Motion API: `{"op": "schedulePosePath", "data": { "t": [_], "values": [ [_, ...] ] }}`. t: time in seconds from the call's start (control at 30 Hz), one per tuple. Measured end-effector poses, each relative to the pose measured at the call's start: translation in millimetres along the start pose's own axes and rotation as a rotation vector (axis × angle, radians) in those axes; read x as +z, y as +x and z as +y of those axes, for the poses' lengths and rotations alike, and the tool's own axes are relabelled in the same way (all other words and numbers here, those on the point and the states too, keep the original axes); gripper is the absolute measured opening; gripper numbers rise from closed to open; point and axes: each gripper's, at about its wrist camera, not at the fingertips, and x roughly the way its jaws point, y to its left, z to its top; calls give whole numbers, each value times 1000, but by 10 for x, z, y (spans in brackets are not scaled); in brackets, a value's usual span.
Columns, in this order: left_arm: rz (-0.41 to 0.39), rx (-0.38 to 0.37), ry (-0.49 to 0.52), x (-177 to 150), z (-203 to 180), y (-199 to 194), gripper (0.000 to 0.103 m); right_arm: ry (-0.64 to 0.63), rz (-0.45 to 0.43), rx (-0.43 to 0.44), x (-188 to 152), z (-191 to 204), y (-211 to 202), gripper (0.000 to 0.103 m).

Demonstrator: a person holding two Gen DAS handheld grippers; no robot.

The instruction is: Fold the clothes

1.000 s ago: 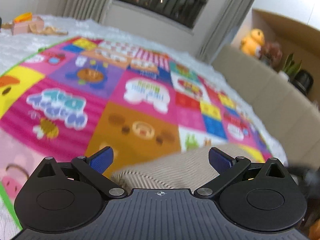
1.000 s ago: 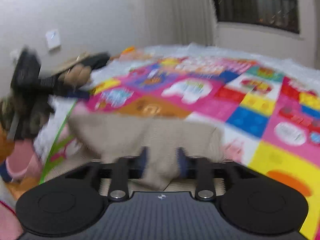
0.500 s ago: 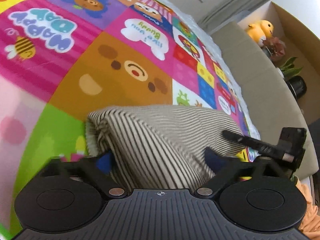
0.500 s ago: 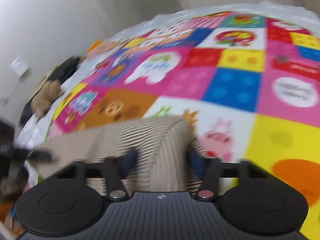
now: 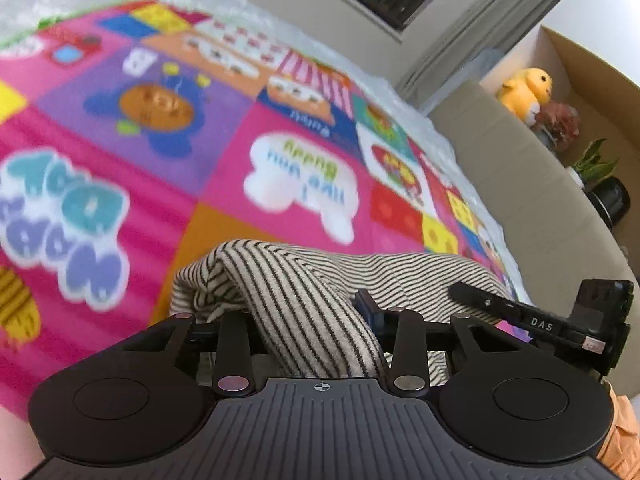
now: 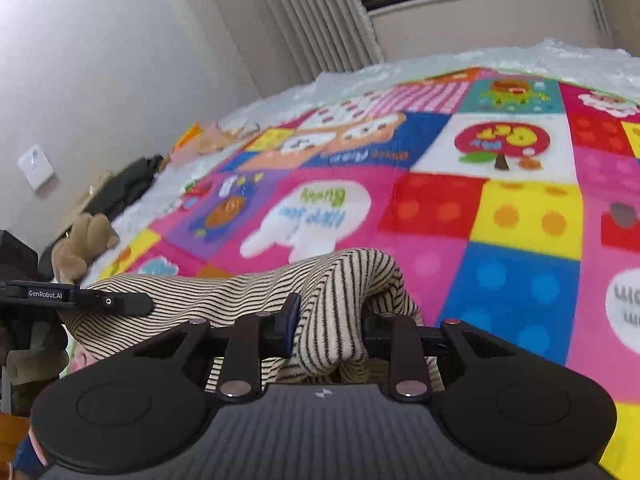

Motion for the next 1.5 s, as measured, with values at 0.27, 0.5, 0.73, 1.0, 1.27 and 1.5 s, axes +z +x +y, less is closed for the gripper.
{"op": "schedulePosePath", "data": {
  "t": [0.27, 0.5, 0.73, 1.0, 1.27, 1.5],
  "values": [
    [6, -57, 70, -365, -319, -477, 39, -24, -36, 44, -139, 134, -565, 25],
    [-2, -71, 81, -615, -406, -776, 39, 15, -44, 90, -452, 261, -1090, 25],
    [79, 81, 31, -914, -59, -414, 41, -179, 20, -147, -1043, 327, -679, 33],
    [-86, 162, 161, -859, -322, -892, 78, -249, -42, -265, -997, 381, -907, 84],
    [-20, -75, 134, -1094, -685, -859, 95, -168, -162, -133, -843, 555, -1049, 103],
    [74, -62, 86, -1336, -538, -525, 95, -38, -42, -60, -1010, 472, -537, 103]
  ]
}}
